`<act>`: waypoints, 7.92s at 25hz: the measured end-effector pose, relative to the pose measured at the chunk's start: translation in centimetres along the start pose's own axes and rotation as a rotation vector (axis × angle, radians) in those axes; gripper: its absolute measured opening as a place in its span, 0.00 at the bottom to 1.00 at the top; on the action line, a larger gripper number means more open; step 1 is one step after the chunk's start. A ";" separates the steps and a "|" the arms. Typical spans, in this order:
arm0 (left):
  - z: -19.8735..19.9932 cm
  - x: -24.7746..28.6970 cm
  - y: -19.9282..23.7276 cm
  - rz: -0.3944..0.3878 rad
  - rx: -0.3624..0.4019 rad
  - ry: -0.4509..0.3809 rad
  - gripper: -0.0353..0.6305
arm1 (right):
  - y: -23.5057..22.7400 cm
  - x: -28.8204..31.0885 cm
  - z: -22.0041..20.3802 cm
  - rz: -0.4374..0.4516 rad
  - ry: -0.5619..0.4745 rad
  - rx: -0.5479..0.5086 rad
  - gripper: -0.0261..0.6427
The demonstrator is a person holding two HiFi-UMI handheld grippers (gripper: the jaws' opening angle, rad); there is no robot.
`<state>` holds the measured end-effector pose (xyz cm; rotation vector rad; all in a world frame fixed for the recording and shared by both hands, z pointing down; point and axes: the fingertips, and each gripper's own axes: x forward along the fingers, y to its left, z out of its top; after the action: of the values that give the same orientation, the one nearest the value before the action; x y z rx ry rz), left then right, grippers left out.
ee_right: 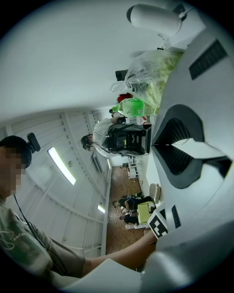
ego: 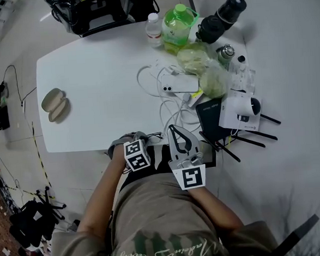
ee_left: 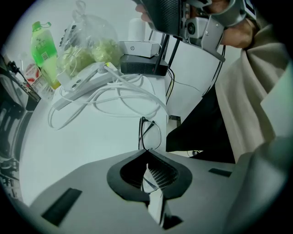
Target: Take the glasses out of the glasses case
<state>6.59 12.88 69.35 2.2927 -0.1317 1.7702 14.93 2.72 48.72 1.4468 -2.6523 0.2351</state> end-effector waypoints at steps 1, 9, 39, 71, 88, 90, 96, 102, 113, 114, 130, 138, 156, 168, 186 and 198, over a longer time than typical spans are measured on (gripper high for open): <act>-0.1 0.1 0.0 -0.003 0.001 0.003 0.08 | 0.0 0.0 0.0 -0.001 0.003 0.000 0.06; -0.8 0.5 -0.3 -0.028 0.033 0.019 0.08 | -0.2 -0.3 -0.3 -0.021 0.017 -0.006 0.06; 0.1 0.0 -0.3 -0.027 0.170 -0.001 0.14 | 1.7 -1.1 -0.4 -0.053 -0.011 0.000 0.06; 1.8 -11.0 -0.5 0.145 -0.046 -0.413 0.14 | 5.7 0.2 2.7 -0.013 0.074 -0.149 0.06; 0.2 -12.2 -1.2 0.149 -0.071 -0.454 0.14 | 8.5 0.9 4.1 -0.005 0.012 -0.158 0.06; -0.1 -12.8 -1.0 0.157 -0.088 -0.470 0.14 | 9.1 1.1 4.2 0.003 0.011 -0.161 0.06; 0.3 -13.8 -1.2 0.183 -0.059 -0.512 0.09 | 9.3 1.6 4.5 -0.014 -0.018 -0.126 0.06; 0.6 -13.8 -2.2 0.129 -0.079 -0.548 0.07 | 9.3 2.0 4.8 -0.033 -0.031 -0.125 0.06; 0.9 -16.5 0.6 0.209 -0.183 -0.675 0.07 | 8.8 2.2 4.8 -0.061 -0.010 -0.128 0.06; 0.9 -16.8 0.9 0.221 -0.195 -0.690 0.07 | 8.8 2.2 4.8 -0.061 -0.012 -0.126 0.06; 0.6 -19.7 3.4 0.334 -0.373 -0.854 0.07 | 9.4 2.5 4.8 -0.064 0.006 -0.084 0.06; -0.7 -20.1 4.1 0.399 -0.442 -0.878 0.07 | 10.4 3.3 5.3 -0.019 -0.002 -0.027 0.06; -1.4 -22.5 4.6 0.643 -0.466 -0.963 0.07 | 10.5 2.9 5.4 0.022 0.023 -0.030 0.06; 0.2 -24.4 4.4 0.750 -0.506 -1.040 0.07 | 9.1 1.8 6.3 0.039 0.010 -0.016 0.06; 1.8 -23.5 3.6 0.843 -0.635 -1.013 0.07 | 5.7 0.2 3.5 0.127 0.040 -0.042 0.06; 0.1 -27.3 2.1 1.037 -0.779 -1.024 0.07 | 5.2 -1.9 1.2 0.185 0.086 0.003 0.06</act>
<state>-0.88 8.70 43.31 2.2648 -1.9989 0.2834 11.53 6.84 46.81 1.1644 -2.7162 0.3094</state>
